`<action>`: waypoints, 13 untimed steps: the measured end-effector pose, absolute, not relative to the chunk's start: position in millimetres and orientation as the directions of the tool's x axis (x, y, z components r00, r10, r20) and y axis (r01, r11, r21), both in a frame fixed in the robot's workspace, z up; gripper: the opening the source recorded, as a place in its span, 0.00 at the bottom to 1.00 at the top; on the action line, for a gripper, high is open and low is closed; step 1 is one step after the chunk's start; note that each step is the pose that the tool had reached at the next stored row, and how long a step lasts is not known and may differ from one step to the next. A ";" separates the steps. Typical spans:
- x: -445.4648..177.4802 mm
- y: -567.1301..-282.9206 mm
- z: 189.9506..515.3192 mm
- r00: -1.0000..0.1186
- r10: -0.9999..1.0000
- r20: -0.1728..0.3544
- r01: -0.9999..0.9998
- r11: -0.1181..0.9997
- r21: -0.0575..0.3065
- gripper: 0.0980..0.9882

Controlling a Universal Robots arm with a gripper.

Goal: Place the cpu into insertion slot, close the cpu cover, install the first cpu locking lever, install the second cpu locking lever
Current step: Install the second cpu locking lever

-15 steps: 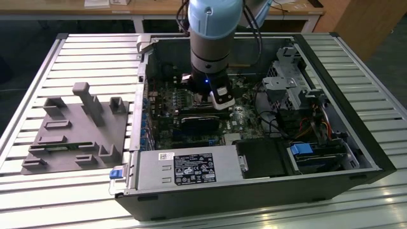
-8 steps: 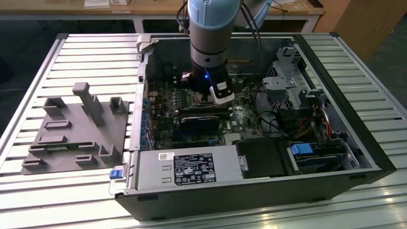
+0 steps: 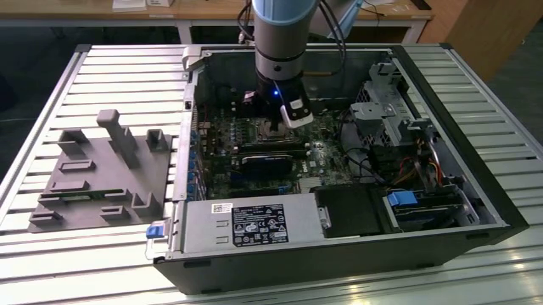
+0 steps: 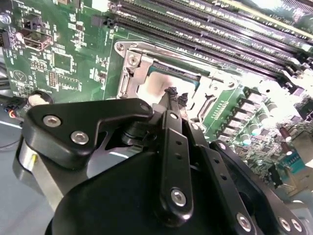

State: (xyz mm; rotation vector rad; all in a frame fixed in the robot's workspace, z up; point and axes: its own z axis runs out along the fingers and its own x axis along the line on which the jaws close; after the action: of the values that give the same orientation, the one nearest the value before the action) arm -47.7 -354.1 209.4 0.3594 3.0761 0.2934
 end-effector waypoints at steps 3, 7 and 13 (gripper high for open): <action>-47.7 -354.1 213.5 -0.973 0.231 -0.009 0.225 0.956 0.189 0.00; -47.8 -354.1 218.9 -0.973 0.231 -0.009 0.226 0.956 0.188 0.00; -47.8 -354.0 219.6 -0.973 0.231 -0.009 0.226 0.956 0.188 0.00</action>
State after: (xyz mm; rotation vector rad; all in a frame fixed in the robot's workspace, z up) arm -47.8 -354.0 219.6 0.3593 3.0759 0.2893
